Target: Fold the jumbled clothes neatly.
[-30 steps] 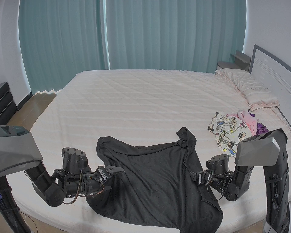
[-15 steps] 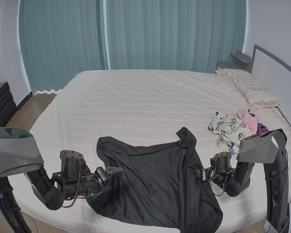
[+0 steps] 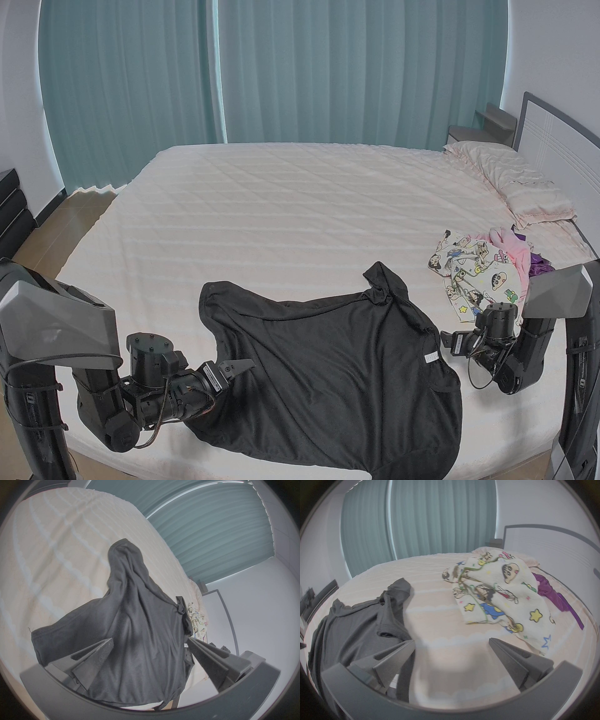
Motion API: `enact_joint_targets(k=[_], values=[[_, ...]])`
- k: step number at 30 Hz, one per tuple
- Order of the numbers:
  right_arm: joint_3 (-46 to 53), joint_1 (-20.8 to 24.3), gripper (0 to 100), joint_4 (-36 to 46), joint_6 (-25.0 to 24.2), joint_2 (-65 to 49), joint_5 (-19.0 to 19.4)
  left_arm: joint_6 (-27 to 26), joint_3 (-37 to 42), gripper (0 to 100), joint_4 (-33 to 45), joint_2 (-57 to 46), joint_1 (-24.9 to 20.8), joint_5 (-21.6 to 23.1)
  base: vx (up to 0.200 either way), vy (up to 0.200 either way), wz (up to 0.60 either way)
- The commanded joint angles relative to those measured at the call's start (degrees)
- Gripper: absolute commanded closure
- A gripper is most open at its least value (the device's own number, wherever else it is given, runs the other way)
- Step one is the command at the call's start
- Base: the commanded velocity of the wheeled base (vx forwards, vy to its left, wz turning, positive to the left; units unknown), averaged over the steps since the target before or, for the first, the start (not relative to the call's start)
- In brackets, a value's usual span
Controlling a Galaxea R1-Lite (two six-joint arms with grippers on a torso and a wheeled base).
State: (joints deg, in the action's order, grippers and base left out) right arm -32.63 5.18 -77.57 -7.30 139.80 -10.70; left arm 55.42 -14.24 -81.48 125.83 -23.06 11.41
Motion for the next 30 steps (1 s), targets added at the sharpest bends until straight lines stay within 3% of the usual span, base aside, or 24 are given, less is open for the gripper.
enact_joint_targets(k=[1, 7, 11, 12, 14, 21, 25, 30], values=[[1.5, -3.7, 0, -0.3, -0.8, -0.8, 1.0, -0.1, 0.4, 0, -0.4, 3.1, -0.1, -0.4, 0.000, 0.000, 0.00], [1.2, -9.5, 0, -0.8, -1.1, -0.1, 3.7, -0.1, 0.4, 0, -0.4, 3.2, -0.1, -0.4, 0.000, 0.000, 0.00], [2.2, -9.9, 0, -1.7, -4.1, -0.9, 7.5, -0.2, 0.1, 0, -0.5, 3.6, -0.1, -0.4, 0.000, 0.000, 0.00], [3.4, -9.2, 0, -3.6, -5.9, -1.8, 10.4, -0.2, 0.0, 0, -0.5, 4.0, -0.1, -0.5, 0.000, 0.000, 0.00], [4.6, -7.6, 0, -5.8, -6.2, -2.5, 12.0, -0.2, 0.0, 0, -0.6, 4.0, -0.1, -0.5, 0.000, 0.000, 0.00], [4.1, 3.5, 0, -6.2, -5.9, -2.5, 11.8, -0.2, 0.0, 0, -0.5, 4.1, -0.1, -0.5, 0.000, 0.000, 0.00], [0.6, 7.7, 0, -4.5, -2.3, -0.2, 9.8, -0.3, -0.1, 0, -0.6, 4.5, -0.1, -0.6, 0.000, 0.000, 0.00], [-4.3, 8.6, 0, -3.1, 3.2, 2.2, 9.0, -0.8, -0.4, 0, -0.9, 5.4, -0.1, -2.4, 0.000, 0.000, 0.00]])
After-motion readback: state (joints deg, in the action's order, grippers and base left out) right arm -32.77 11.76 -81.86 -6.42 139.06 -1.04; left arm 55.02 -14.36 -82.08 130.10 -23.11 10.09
